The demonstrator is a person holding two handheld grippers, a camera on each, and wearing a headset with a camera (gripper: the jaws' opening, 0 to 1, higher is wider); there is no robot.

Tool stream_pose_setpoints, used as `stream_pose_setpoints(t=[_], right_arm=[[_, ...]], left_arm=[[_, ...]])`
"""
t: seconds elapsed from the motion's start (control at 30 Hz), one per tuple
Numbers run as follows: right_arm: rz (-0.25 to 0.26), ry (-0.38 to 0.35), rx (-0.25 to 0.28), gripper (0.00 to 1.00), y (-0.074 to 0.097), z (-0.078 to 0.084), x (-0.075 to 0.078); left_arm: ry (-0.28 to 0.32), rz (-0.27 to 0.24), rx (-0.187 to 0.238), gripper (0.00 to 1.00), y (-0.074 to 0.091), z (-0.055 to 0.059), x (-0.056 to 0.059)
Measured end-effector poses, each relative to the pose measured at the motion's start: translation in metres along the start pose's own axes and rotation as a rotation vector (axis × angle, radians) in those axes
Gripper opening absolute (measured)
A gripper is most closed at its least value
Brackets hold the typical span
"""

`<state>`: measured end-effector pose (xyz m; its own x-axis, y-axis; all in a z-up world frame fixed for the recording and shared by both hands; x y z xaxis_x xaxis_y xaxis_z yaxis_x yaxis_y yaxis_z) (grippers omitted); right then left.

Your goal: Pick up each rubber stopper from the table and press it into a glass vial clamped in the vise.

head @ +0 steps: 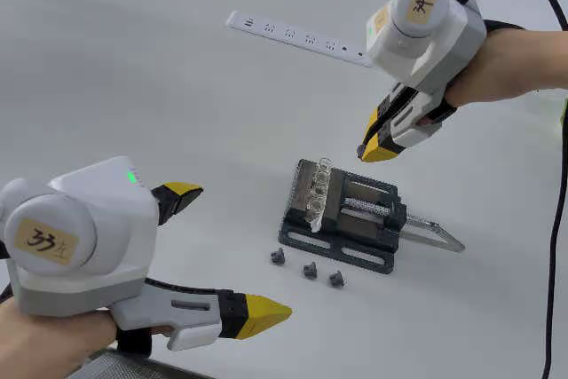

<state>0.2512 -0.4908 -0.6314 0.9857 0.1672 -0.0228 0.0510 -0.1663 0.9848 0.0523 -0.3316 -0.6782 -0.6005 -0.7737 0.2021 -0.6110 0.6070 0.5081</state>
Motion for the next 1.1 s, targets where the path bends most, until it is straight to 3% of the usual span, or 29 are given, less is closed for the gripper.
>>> stream_pose_setpoints(t=[0.4,1.1], right_arm=[[-0.024,0.017,-0.002,0.08,-0.016,-0.012,0.014],[-0.047,0.038,0.0,0.08,-0.039,-0.02,0.018]], left_arm=[[0.018,-0.004,-0.003,0.98,-0.002,0.002,-0.002],[0.042,-0.003,-0.008,0.98,-0.007,0.007,-0.01]])
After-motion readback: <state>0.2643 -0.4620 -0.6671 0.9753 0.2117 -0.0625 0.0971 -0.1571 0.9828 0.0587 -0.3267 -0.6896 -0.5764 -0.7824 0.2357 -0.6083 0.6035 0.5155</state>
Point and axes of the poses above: the centre of the closed fingertips' face, and the gripper's own axes: y roughly backward along the fingers, x roughly to its right, z roughly out of its underside, the point moved 9 cm from there along y, roughly backward along the fingers, and after that the axes turned 4 degrees about -x, right-handed, at the moved point
